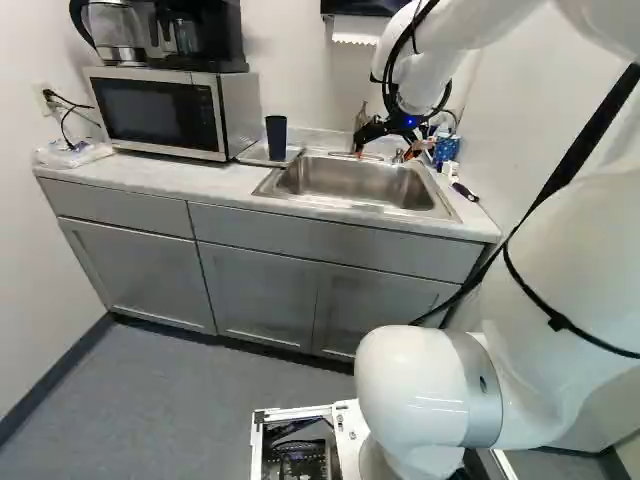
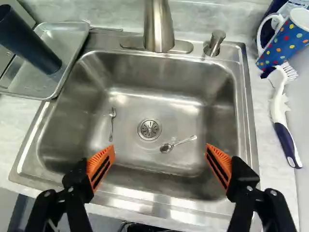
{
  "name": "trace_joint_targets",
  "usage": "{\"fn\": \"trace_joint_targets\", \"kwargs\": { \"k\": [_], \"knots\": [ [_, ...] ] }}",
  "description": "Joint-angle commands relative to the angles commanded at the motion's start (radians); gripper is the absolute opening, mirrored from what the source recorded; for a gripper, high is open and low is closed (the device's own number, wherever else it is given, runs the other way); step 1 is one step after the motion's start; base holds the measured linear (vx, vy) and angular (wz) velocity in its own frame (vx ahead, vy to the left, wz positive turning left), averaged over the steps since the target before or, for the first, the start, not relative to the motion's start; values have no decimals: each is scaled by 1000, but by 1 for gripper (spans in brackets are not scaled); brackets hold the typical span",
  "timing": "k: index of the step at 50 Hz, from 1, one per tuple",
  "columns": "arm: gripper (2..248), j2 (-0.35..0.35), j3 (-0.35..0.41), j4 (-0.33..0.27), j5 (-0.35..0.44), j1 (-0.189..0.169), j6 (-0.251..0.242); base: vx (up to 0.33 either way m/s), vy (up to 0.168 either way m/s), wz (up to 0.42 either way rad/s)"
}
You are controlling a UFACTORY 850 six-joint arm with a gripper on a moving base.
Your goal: Rinse the cup and place it in the tray
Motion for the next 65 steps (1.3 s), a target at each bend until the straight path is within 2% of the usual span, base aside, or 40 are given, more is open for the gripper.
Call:
{"fn": "trace_joint_targets", "kwargs": {
  "k": [26,65],
  "knots": [
    [247,0,0,0,0,0,0,0,0,2],
    [247,0,0,0,0,0,0,-21,35,23]
  ]
}}
